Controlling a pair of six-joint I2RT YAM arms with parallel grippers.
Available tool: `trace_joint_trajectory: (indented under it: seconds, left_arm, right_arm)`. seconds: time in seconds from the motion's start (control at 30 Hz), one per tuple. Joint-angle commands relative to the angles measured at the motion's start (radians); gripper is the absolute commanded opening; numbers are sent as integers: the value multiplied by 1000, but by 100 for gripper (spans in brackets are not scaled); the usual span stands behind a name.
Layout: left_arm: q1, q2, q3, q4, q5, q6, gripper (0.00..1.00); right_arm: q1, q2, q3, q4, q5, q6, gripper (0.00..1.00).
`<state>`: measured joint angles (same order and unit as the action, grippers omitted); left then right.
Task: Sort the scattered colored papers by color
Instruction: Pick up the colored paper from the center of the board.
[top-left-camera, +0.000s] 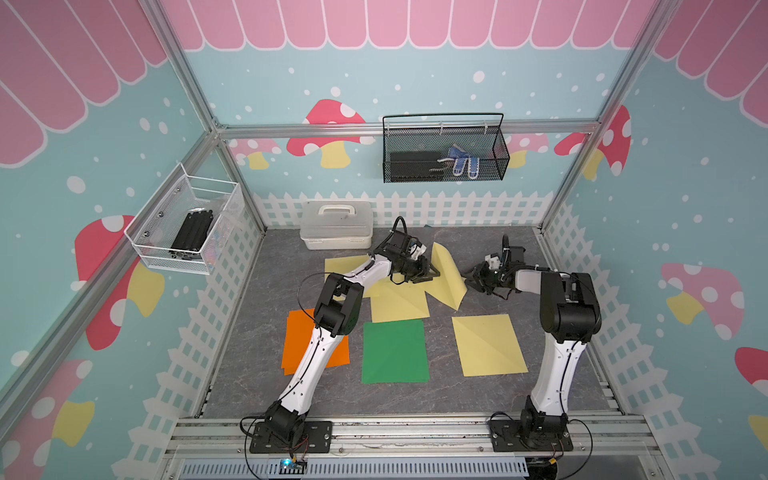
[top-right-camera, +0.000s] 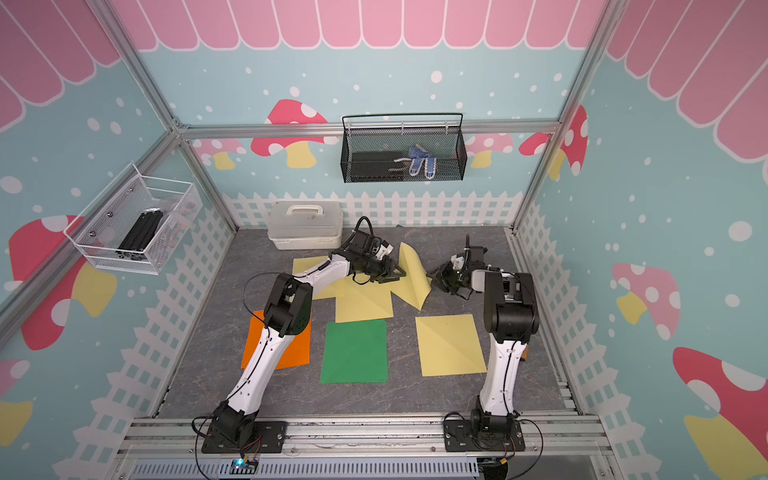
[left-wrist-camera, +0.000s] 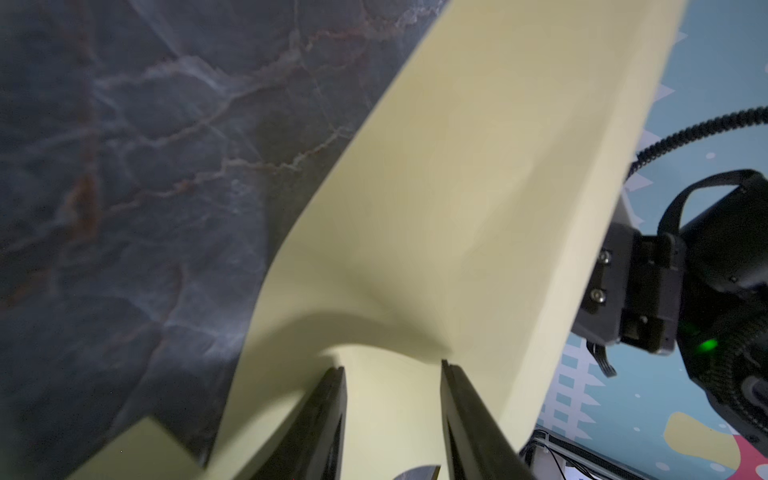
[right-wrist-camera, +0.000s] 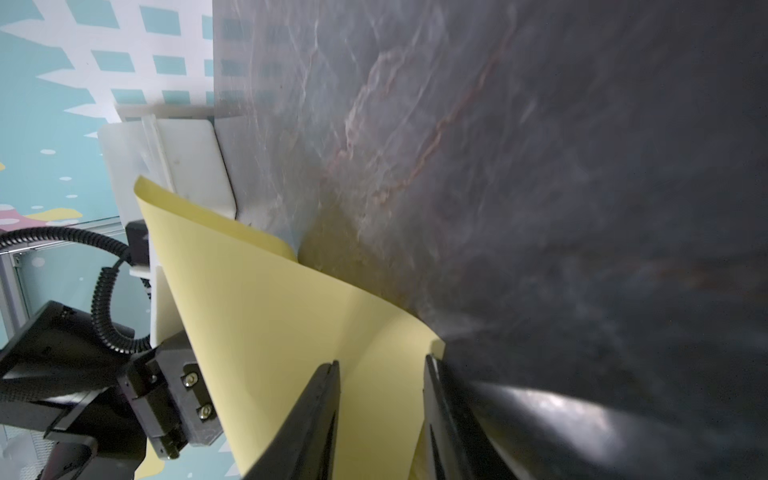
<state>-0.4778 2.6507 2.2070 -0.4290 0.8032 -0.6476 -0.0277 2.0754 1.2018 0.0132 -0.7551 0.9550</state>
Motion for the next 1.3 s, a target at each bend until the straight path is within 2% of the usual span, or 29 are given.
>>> trace_joint_trajectory:
  seconds: [0.0,0.23,0.4,0.6,0.77,0.87,1.1,1.17,1.27]
  left_arm:
    - [-4,50,20,-22,-34,-15,41]
    - [-5,49,17,-10,-45,-32,41]
    - [-5,49,16,-5,-44,-36,41]
    - [-9,51,16,9,-41,-47,41]
    - [-11,48,14,15,-33,-47,41]
    - [-10,48,10,14,-30,-46,41]
    - [-10,49,10,16,-32,-46,41]
    - [-10,49,10,19,-31,-46,41]
    - [-10,46,8,18,-30,-44,41]
  right_arm:
    - [18,-60,-87,-24,14,40,39]
    - [24,-197,-167,-43,24,32,40]
    - [26,-249,-187,-4,3,81,42]
    - [39,-231,-278,284,-81,321,45]
    - [58,-185,-289,377,-99,371,47]
    - [68,-118,-312,570,-121,501,49]
    - [92,28,-350,1278,-88,974,57]
    - [103,49,-353,1338,-73,1016,59]
    - [110,40,-369,1335,-65,991,61]
